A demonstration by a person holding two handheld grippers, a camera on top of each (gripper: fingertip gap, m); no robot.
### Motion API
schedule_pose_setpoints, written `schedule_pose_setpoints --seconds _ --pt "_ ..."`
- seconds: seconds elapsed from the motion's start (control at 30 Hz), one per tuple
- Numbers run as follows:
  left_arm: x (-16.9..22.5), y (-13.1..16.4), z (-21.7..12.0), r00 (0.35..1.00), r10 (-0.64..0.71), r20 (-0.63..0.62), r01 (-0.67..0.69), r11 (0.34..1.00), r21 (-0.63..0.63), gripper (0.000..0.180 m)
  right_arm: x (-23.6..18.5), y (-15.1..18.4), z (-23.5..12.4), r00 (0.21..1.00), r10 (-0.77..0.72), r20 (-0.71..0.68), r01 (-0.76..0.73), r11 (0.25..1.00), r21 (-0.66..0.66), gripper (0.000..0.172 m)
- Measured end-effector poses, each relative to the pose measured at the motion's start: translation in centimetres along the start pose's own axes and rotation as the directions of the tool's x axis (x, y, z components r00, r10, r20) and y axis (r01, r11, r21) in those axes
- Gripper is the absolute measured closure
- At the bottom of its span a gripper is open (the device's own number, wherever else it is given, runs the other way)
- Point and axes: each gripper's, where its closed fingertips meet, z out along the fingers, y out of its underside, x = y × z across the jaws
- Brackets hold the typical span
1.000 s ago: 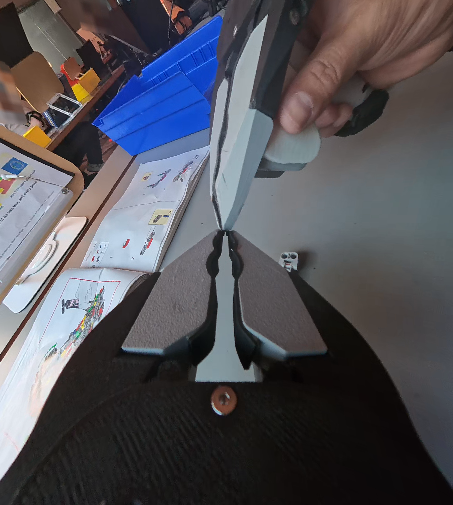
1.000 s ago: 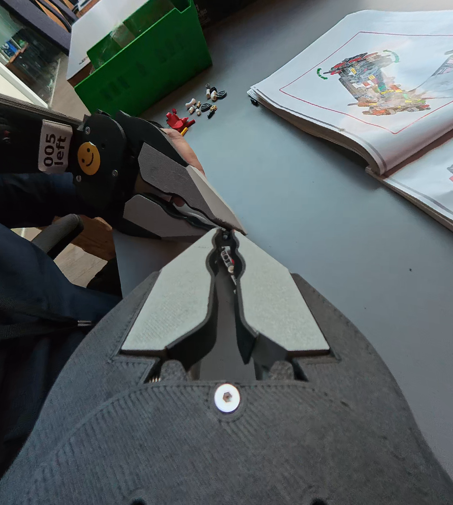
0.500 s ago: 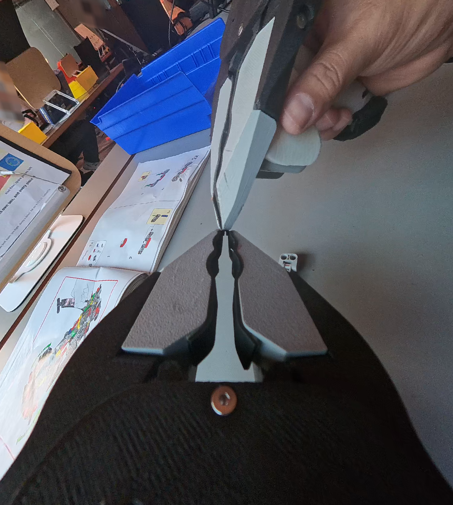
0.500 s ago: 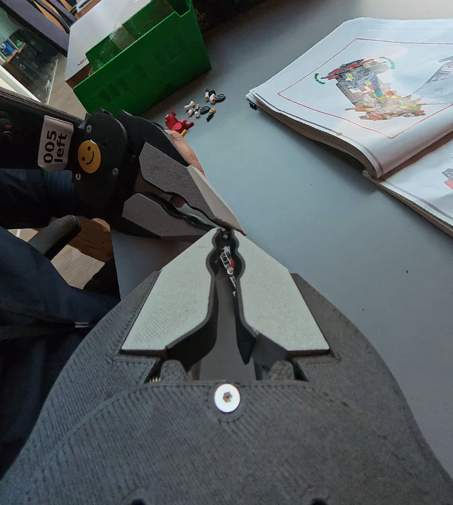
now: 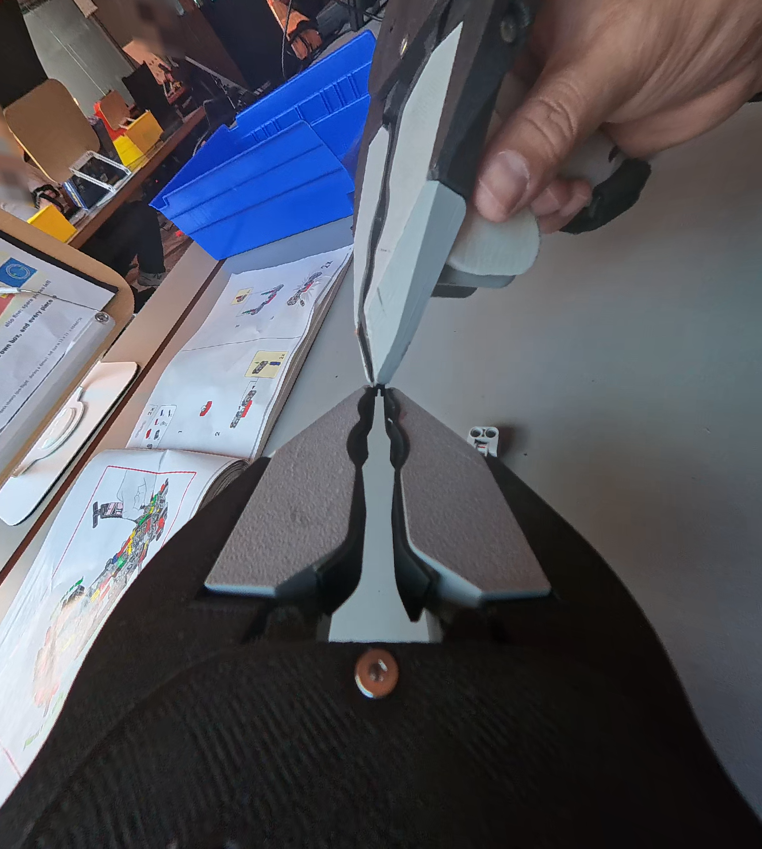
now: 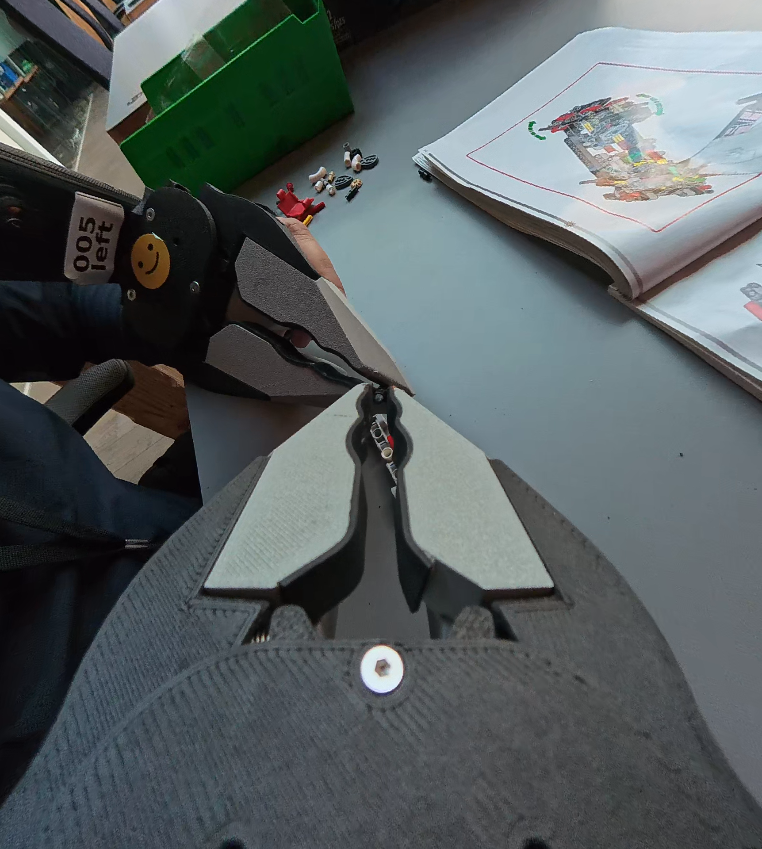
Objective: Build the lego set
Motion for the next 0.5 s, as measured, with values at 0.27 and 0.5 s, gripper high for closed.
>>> schedule_pose_setpoints --seconds 0.27,0.5 --pt "0.0 0.06 0.02 1.0 -0.002 0.0 0.002 1.0 -0.004 0.179 0.05 0.01 0.0 1.0 0.001 -0.001 -0.001 1.0 0.002 0.17" --pt "0.01 0.12 0.05 1.0 0.0 -0.001 0.0 1.0 -0.008 0.179 0.07 0.11 0.05 1.0 0.006 0.004 -0.006 1.0 -0.002 0.17"
